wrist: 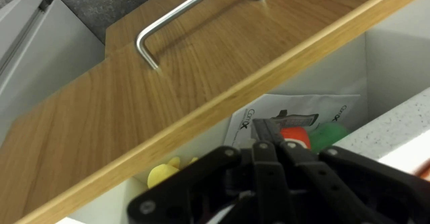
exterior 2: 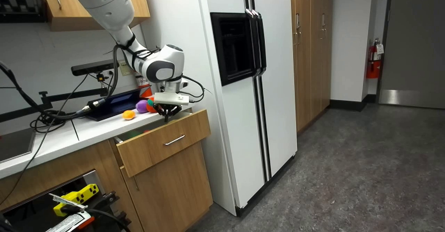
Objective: Open the drawer
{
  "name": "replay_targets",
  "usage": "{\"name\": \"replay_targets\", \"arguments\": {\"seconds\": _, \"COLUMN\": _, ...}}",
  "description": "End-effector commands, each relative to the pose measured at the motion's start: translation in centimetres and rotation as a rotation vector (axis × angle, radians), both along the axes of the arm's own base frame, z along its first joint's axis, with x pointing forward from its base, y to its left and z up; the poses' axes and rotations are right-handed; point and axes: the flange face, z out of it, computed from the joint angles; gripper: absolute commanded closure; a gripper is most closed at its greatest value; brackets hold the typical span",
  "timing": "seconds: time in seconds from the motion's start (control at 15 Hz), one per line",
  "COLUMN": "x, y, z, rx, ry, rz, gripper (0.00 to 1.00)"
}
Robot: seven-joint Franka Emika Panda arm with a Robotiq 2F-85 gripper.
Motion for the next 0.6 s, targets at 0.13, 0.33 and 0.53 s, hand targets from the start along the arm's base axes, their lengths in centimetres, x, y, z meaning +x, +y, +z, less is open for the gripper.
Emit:
{"name": "replay_targets", "arguments": {"seconds": 0.13, "x": -0.26, "y": 0.21, "z": 0.16, "rx": -0.126, "ry": -0.051, "rz": 0.126, "gripper": 1.0}}
{"name": "replay_targets", "arguments": {"seconds": 0.33, "x": -0.49, "y": 0.23, "z": 0.14, "rx": -0.173, "ry": -0.056, "rz": 0.168, "gripper": 1.0}}
{"name": "replay_targets", "arguments": {"seconds": 0.53, "x": -0.57, "y": 0.0, "z": 0.28, "rx": -0.242, "ry": -0.062, "rz": 0.179, "gripper": 1.0}}
